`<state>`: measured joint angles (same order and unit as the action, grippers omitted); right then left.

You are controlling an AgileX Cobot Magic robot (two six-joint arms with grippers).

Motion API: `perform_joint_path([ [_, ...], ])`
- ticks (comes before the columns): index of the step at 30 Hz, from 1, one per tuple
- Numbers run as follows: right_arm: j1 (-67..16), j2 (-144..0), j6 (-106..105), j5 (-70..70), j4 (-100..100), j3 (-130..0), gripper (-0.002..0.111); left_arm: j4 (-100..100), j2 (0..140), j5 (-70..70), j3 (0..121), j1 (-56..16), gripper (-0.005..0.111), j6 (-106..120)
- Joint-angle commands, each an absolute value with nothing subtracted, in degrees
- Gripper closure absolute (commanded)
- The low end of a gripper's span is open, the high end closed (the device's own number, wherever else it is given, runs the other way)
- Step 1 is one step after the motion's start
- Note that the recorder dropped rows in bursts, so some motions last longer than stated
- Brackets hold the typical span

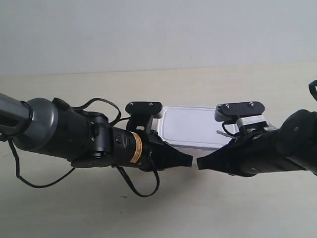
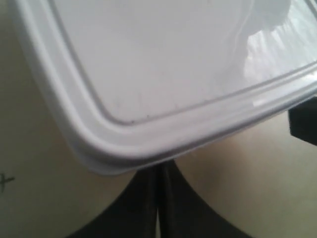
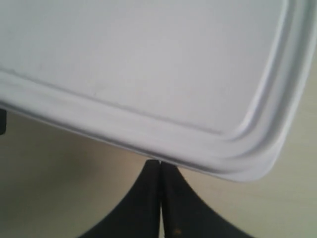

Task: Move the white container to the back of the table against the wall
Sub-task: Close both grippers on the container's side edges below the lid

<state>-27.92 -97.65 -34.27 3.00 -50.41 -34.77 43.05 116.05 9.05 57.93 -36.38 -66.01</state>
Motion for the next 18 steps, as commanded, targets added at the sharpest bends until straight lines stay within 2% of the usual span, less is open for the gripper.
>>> perform_joint_path([
  [1,-28.0,-97.8,-34.8,4.9,-50.0,-35.3,0.108,42.7,116.5,10.4,58.2,-35.3,0.107,-66.3],
  [18,-28.0,-101.4,-35.9,5.3,-50.0,-38.5,0.108,43.4,116.6,8.5,60.5,-35.3,0.107,-66.3],
])
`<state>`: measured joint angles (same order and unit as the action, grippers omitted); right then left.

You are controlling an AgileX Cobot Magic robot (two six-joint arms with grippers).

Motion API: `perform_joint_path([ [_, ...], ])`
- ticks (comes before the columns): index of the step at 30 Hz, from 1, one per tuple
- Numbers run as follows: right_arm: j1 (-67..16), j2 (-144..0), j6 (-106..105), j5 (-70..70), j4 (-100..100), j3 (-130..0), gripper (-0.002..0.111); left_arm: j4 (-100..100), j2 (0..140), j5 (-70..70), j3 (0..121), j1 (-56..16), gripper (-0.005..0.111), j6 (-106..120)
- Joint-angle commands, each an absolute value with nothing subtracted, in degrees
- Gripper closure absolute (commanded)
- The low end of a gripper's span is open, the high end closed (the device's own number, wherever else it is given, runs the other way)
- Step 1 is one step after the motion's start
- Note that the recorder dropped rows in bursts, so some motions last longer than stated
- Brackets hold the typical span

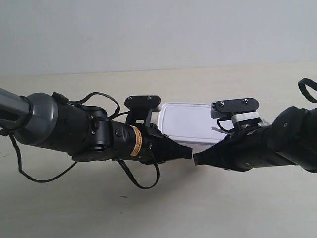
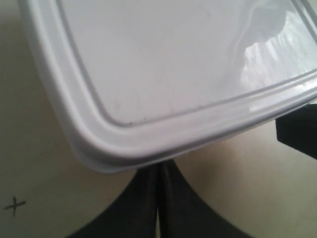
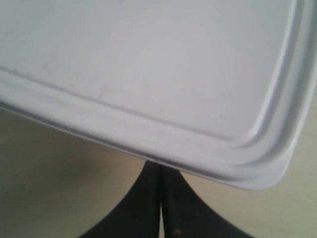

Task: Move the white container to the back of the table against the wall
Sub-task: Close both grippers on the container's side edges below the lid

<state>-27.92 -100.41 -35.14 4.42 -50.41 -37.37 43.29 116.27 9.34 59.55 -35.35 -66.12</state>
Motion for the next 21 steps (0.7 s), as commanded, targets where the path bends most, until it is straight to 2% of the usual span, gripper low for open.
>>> perform_joint_path([
  [1,-28.0,-101.5,-35.9,5.3,-50.0,-38.8,0.108,43.4,116.6,8.0,60.7,-35.3,0.107,-66.3],
  [21,-28.0,-102.1,-40.2,9.9,-50.6,-40.4,0.108,44.5,116.6,6.3,63.8,-32.7,0.107,-66.2],
])
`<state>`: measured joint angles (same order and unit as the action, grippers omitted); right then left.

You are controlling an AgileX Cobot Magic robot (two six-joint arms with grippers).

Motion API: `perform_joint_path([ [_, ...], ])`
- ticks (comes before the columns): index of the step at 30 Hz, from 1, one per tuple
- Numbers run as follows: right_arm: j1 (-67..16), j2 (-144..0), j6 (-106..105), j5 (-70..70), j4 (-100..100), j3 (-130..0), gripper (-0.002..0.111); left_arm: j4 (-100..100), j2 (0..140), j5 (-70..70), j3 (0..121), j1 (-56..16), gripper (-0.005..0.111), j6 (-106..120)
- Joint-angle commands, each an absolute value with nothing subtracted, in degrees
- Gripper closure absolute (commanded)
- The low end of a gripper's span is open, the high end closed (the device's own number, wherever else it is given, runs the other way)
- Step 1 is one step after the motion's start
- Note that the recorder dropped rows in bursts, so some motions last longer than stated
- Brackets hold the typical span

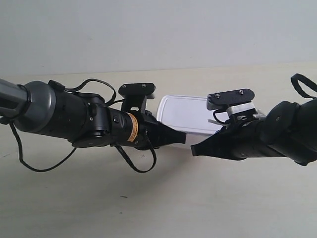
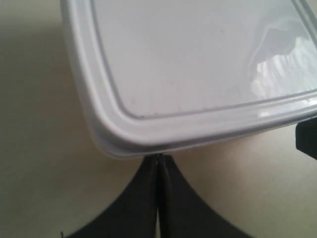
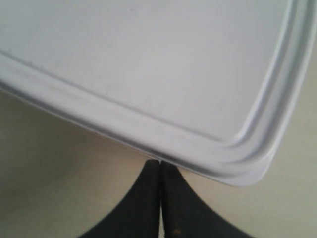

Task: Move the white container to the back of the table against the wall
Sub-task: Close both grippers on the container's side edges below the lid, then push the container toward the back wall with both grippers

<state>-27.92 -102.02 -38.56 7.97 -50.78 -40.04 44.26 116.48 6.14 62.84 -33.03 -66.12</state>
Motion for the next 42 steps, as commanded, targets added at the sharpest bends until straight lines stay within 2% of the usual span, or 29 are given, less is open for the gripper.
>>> perform_joint_path([
  [1,-28.0,-102.1,-40.7,9.9,-50.6,-40.4,0.108,44.5,116.6,6.3,64.0,-32.6,0.107,-66.2],
  [29,-28.0,-110.0,-47.7,9.1,-51.0,-48.4,0.108,44.8,123.2,6.1,71.5,-32.5,0.107,-66.2],
  [42,-28.0,-112.5,-49.7,13.0,-51.0,-51.7,0.108,46.2,126.4,5.1,76.7,-32.5,0.107,-66.2],
])
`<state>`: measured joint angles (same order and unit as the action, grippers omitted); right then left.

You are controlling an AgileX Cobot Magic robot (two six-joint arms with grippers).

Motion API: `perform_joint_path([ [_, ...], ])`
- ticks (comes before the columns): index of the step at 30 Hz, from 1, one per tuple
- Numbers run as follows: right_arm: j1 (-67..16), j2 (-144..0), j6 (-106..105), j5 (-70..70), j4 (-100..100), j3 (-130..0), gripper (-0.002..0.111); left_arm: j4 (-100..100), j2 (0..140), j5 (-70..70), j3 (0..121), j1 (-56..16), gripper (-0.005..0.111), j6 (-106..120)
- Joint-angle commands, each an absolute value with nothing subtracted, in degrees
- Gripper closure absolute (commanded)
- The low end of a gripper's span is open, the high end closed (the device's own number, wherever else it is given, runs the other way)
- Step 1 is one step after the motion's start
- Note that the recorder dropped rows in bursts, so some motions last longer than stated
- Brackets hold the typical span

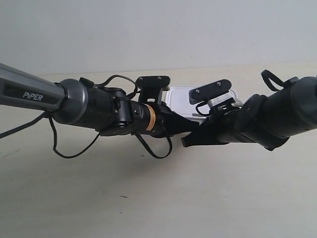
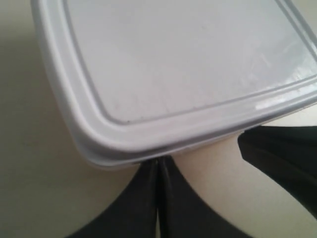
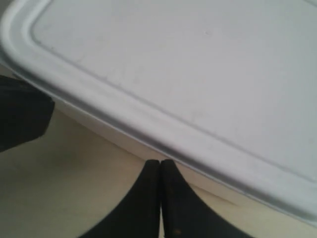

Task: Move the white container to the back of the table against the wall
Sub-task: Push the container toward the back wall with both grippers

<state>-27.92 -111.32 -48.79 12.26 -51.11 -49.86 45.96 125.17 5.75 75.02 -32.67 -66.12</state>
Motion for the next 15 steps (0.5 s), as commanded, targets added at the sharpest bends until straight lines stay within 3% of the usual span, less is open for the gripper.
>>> perform_joint_path([
  [1,-28.0,-113.0,-50.1,13.0,-51.5,-52.2,0.108,46.2,126.7,5.0,77.1,-32.5,0.107,-66.2],
  [15,-28.0,-117.9,-72.7,15.0,-71.2,-60.5,0.108,48.7,123.3,-4.8,75.1,-32.6,0.107,-66.0],
])
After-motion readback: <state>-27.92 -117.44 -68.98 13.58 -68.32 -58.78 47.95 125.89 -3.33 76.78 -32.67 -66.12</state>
